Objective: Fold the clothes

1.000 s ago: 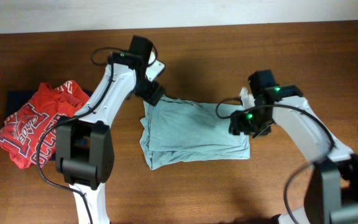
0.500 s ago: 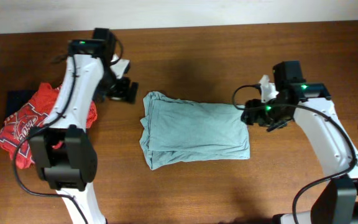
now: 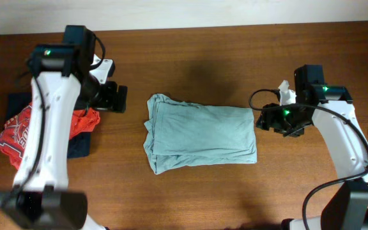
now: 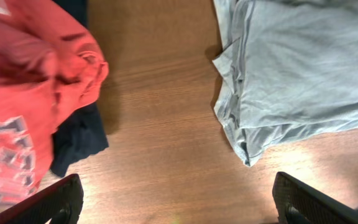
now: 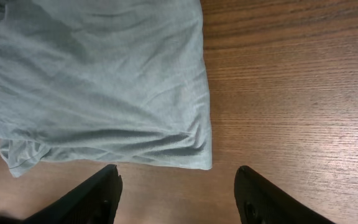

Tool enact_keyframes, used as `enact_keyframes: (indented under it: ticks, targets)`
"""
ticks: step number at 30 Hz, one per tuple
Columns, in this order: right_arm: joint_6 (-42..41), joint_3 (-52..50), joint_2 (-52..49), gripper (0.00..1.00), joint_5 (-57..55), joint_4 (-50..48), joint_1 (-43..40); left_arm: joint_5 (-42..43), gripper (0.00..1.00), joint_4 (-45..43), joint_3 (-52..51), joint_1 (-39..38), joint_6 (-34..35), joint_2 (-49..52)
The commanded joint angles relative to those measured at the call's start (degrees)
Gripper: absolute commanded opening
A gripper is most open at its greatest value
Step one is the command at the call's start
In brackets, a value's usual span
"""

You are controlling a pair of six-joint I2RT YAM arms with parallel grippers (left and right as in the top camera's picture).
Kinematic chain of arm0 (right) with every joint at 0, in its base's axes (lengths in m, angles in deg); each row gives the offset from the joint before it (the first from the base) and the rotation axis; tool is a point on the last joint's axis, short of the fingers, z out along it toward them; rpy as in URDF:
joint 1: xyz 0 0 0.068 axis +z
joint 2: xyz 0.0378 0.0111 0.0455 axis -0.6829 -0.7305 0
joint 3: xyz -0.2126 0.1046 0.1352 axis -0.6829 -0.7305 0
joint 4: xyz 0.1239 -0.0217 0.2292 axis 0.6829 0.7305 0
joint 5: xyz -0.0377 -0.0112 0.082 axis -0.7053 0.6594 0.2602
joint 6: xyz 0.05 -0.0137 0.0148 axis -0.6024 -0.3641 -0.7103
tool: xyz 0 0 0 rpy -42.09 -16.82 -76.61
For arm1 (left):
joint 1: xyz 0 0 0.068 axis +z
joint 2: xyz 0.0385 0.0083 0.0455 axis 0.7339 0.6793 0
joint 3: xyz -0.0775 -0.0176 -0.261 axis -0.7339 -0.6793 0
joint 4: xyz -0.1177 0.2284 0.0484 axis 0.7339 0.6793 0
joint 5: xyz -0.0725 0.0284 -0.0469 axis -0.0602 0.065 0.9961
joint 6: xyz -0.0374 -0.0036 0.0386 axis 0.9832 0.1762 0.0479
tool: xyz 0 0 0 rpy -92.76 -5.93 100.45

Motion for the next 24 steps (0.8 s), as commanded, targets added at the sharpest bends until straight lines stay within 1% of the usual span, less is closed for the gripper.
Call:
enact_keyframes:
  ticks: [1, 3, 5, 8, 12, 15, 17, 24]
  targets:
    - [0.66, 0.55, 0.5, 0.63, 0.81, 0.26, -0.31, -2.69, 0.97, -0.76, -3.45, -1.07, 2.71, -5.51]
    - [0.66, 0.55, 0.5, 0.63, 0.81, 0.24, -0.31, -2.54, 0.97, -4.15, -9.01, -1.42, 2.95, -8.96]
    - [0.66, 0.55, 0.5, 0.64, 0.81, 0.24, -0.31, 1.44, 0.99, -12.31, -19.06, -1.38, 3.04, -13.03]
    - [0.66, 0.55, 0.5, 0.66, 0.81, 0.22, -0.31, 11.13, 0.99, -25.83, -33.18, -1.36, 1.73, -15.26]
    - [0.68, 0.55, 0.5, 0.66, 0.81, 0.24, -0.31, 22.8, 0.99, -40.44, -45.24, -1.36, 1.36, -12.87]
    - [0.66, 0.52, 0.5, 0.67, 0.81, 0.24, -0.31, 28.13, 0.99, -48.24, -48.59, -1.36, 1.36, -9.03]
    - [0.66, 0.55, 0.5, 0.67, 0.81, 0.24, -0.26, 29.7, 0.99, -51.1, -48.63, -1.38, 1.36, -5.66]
    - [0.66, 0.55, 0.5, 0.67, 0.81, 0.66, -0.26, 30.42, 0.99, -54.51, -48.63, -1.38, 1.36, 3.91]
